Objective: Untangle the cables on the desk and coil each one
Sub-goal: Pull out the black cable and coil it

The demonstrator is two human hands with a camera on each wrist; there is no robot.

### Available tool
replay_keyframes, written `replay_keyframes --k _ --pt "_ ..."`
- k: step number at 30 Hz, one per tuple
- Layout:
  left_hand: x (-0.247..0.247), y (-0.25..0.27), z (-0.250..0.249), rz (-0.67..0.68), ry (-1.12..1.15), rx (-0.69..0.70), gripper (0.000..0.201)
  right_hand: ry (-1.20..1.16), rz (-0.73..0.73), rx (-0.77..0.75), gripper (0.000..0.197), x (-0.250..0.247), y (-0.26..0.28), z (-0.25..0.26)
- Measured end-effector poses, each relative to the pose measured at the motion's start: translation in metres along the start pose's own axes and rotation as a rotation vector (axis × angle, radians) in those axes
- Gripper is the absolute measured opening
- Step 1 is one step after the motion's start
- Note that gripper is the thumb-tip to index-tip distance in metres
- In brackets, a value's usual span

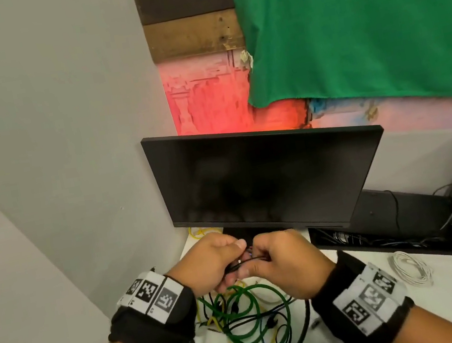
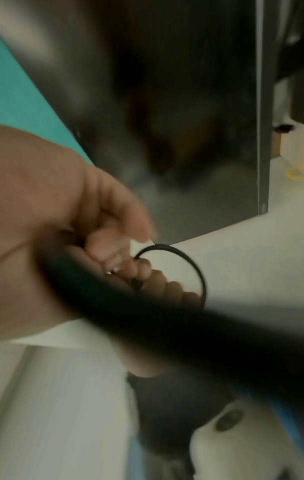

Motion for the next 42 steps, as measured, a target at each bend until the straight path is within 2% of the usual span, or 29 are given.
replay_keyframes --k 2,3,4,6,8,9,11,13,14,16,19,21,23,25,26,27,28,31,32,34,35,38,39,41,42 --pt "-0.011 0.004 0.005 0.025 0.026 -0.057 0.038 -0.204 0.212 0.055 0.028 0.014 0.003 -0.010" --pt "-0.012 0.007 0.008 0.071 0.052 -0.085 0.038 -0.254 0.267 0.062 0.026 0.015 0.005 -0.011" --pt "-0.009 0.010 0.008 0.138 0.085 -0.105 0.036 -0.267 0.271 0.045 0.023 0.012 0.006 -0.009" --pt "-0.001 0.014 0.003 0.243 0.206 -0.111 0.031 -0.318 0.172 0.010 0.016 -0.002 0.001 -0.002" --pt "0.003 0.010 -0.008 0.256 0.406 -0.087 0.030 -0.487 0.055 0.012 0.016 -0.014 -0.006 0.003" --pt "0.005 0.007 -0.015 0.263 0.529 -0.067 0.030 -0.590 0.042 0.015 0.019 -0.014 -0.008 0.006" --pt "0.009 0.001 -0.025 0.265 0.760 -0.023 0.031 -0.858 0.101 0.042 0.031 -0.003 -0.009 0.013" --pt "0.012 -0.006 -0.023 0.184 0.854 -0.002 0.031 -1.067 0.139 0.096 0.041 0.003 -0.010 0.015" --pt "0.013 -0.008 -0.019 0.137 0.829 0.019 0.031 -1.062 0.115 0.107 0.043 0.001 -0.010 0.014" --pt "0.008 -0.012 -0.013 0.065 0.609 0.097 0.033 -0.858 -0.017 0.095 0.048 -0.009 -0.012 0.006" --pt "-0.008 -0.015 -0.015 0.034 -0.105 0.148 0.044 -0.558 -0.127 0.088 0.055 -0.018 -0.014 -0.005" --pt "-0.019 -0.018 -0.017 0.023 -0.442 0.094 0.045 -0.473 -0.144 0.135 0.053 -0.015 -0.017 -0.016" --pt "-0.029 -0.019 -0.024 -0.085 -0.609 0.019 0.039 -0.457 -0.199 0.167 0.052 -0.014 -0.022 -0.024" --pt "-0.032 -0.020 -0.027 -0.197 -0.759 -0.059 0.045 -0.389 -0.283 0.177 0.050 -0.013 -0.027 -0.027" --pt "-0.030 -0.019 -0.030 -0.229 -0.801 -0.083 0.044 -0.344 -0.335 0.183 0.050 -0.014 -0.029 -0.029" --pt "-0.026 -0.019 -0.028 -0.231 -0.741 -0.095 0.043 -0.311 -0.390 0.188 0.049 -0.016 -0.029 -0.032" --pt "-0.022 -0.018 -0.022 -0.218 -0.553 -0.107 0.040 -0.290 -0.442 0.195 0.050 -0.018 -0.030 -0.036" --pt "-0.001 -0.011 -0.003 -0.148 0.282 -0.190 0.025 -0.261 -0.528 0.222 0.050 -0.026 -0.032 -0.049" --pt "0.002 -0.008 0.000 -0.132 0.394 -0.194 0.022 -0.253 -0.540 0.221 0.049 -0.027 -0.032 -0.051" --pt "0.001 -0.008 0.004 -0.122 0.278 -0.193 0.013 -0.216 -0.544 0.184 0.048 -0.023 -0.030 -0.048" --pt "-0.003 -0.010 0.006 -0.136 0.073 -0.194 0.015 -0.188 -0.531 0.155 0.047 -0.018 -0.029 -0.044" --pt "-0.021 -0.014 -0.007 -0.230 -0.690 -0.213 0.040 -0.135 -0.508 0.052 0.047 -0.003 -0.022 -0.023" --pt "-0.022 -0.014 -0.013 -0.261 -0.833 -0.203 0.044 -0.114 -0.529 0.009 0.047 -0.002 -0.019 -0.017" --pt "-0.020 -0.014 -0.019 -0.275 -0.984 -0.172 0.044 -0.037 -0.562 -0.075 0.045 -0.001 -0.015 -0.006" --pt "-0.018 -0.015 -0.017 -0.218 -0.994 -0.176 0.043 -0.001 -0.562 -0.104 0.045 -0.001 -0.014 -0.004"
Point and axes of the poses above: each hand's wrist, its own y-axis away from the middle knuckle, its own x-axis out of the palm, z = x × y, the point moved 9 cm from there along -y, towards the middle knuckle, and after that the axes turned 7 degrees about x, right-handed, at the moved point
